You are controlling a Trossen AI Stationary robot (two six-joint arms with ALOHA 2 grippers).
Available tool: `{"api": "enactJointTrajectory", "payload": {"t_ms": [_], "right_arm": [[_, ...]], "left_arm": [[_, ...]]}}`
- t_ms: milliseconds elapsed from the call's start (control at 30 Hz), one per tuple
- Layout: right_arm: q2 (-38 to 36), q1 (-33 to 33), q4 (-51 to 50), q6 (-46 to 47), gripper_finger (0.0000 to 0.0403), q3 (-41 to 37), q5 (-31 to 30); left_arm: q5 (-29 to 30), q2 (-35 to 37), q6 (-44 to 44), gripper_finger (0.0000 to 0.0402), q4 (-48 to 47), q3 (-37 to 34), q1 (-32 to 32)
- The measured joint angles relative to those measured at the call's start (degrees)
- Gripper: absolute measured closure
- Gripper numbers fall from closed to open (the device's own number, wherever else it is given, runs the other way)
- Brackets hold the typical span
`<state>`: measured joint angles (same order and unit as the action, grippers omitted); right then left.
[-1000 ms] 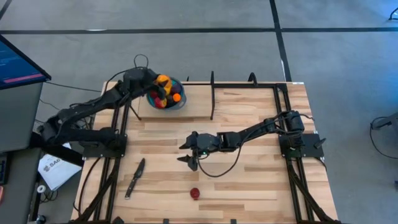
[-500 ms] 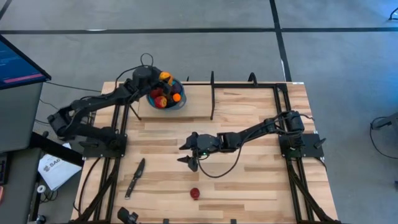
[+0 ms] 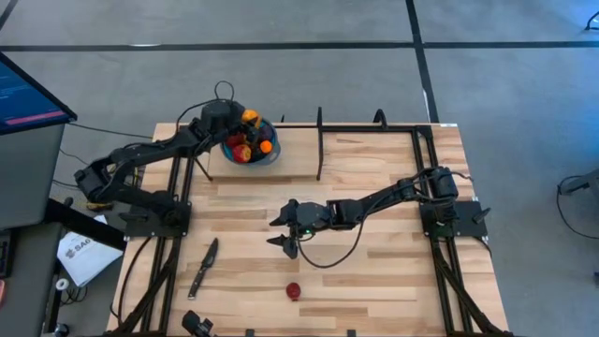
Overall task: Pick & Place Fruit
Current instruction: Put the yellow mango in the blue strainer bowl on the shelf
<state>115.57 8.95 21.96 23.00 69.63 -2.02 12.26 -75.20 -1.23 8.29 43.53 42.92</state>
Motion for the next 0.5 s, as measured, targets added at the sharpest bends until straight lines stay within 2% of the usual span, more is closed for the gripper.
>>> {"api": "enactJointTrajectory", "payload": {"t_ms": [100, 333, 500], "right_arm": [[0.00, 0.00, 0.00, 0.01, 0.0127, 0.00, 0.00], [0.00, 0.00, 0.00, 0.02, 0.0127, -0.02, 0.01], [0.00, 0.00, 0.00, 0.04, 0.0127, -0.02, 0.00]], "left_arm": [[-2.22, 0.04, 0.08, 0.0179, -0.84, 0.00, -0.06], [-2.47, 0.09, 0.02, 0.0177, -3.13, 0.00, -0.09], [-2.63, 0.06, -0.02, 0.0154, -4.05, -0.02, -0.09]]}}
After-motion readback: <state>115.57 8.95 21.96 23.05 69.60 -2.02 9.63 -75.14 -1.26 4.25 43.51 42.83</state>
